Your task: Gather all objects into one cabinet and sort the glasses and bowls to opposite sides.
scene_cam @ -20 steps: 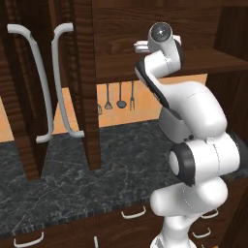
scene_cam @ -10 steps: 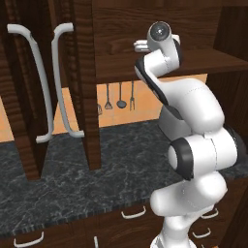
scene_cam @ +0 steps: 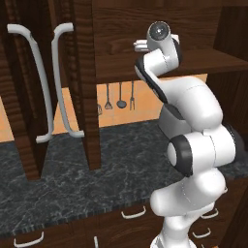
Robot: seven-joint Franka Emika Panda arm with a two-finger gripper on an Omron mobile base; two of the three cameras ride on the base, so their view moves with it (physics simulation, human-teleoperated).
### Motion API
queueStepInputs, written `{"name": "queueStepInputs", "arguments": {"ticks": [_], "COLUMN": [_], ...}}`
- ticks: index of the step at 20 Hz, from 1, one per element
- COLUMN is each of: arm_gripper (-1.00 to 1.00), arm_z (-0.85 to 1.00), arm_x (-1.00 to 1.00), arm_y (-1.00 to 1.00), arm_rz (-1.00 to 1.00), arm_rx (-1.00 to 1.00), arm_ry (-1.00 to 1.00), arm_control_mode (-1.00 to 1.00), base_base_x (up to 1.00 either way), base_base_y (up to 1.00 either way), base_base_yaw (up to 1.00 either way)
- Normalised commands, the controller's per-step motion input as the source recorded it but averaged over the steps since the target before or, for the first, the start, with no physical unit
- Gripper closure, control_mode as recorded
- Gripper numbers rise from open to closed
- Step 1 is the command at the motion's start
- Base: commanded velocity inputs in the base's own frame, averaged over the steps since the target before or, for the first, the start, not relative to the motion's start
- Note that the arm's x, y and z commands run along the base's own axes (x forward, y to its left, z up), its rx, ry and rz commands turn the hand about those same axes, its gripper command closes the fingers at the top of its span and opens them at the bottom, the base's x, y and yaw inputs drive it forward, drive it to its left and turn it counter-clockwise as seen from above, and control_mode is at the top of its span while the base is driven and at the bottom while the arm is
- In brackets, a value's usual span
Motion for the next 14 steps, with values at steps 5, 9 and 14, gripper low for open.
{"name": "queueStepInputs", "arguments": {"ticks": [5, 9, 14], "arm_gripper": [-1.00, -1.00, 1.00], "arm_z": [0.00, -0.05, -0.04], "arm_x": [0.08, 0.23, 0.11], "arm_y": [0.00, 0.00, 0.00], "arm_rz": [0.00, 0.00, 0.00], "arm_rx": [0.00, 0.00, 0.00], "arm_ry": [0.00, 0.00, 0.00], "arm_control_mode": [-1.00, -1.00, -1.00], "base_base_x": [0.00, 0.00, 0.00], "base_base_y": [0.00, 0.00, 0.00], "base_base_yaw": [0.00, 0.00, 0.00]}}
